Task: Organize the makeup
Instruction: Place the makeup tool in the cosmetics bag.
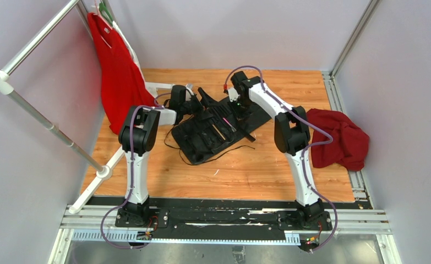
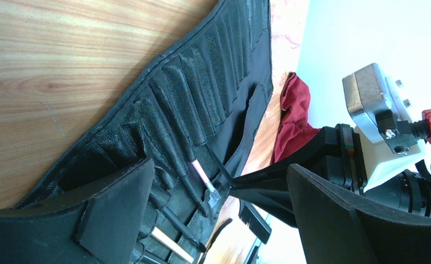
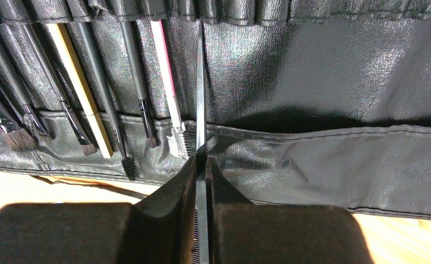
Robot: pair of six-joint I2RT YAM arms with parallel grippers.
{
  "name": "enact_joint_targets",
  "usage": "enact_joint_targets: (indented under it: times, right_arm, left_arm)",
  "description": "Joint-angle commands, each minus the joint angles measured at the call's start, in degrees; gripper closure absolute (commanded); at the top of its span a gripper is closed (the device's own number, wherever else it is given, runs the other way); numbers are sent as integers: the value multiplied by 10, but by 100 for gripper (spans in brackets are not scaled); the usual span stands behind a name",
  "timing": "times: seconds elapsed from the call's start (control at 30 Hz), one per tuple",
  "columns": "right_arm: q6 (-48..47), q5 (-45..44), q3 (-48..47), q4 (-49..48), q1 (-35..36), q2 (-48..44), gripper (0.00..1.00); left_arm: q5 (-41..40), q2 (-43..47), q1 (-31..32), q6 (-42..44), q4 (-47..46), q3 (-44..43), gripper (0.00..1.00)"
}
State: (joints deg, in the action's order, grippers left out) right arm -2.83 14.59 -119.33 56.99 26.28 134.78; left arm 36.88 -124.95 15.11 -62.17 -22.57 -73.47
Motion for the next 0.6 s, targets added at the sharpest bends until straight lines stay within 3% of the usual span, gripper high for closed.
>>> enact_joint_targets:
  times: [0.0,0.57]
  right_arm:
    - [-6,6,-24,15,8,15,100]
    - [-6,2,-44,15,7,26,99]
  left_arm:
    - [-9,4,-10,11,46,20,2]
    - [-9,2,-11,11,45,20,2]
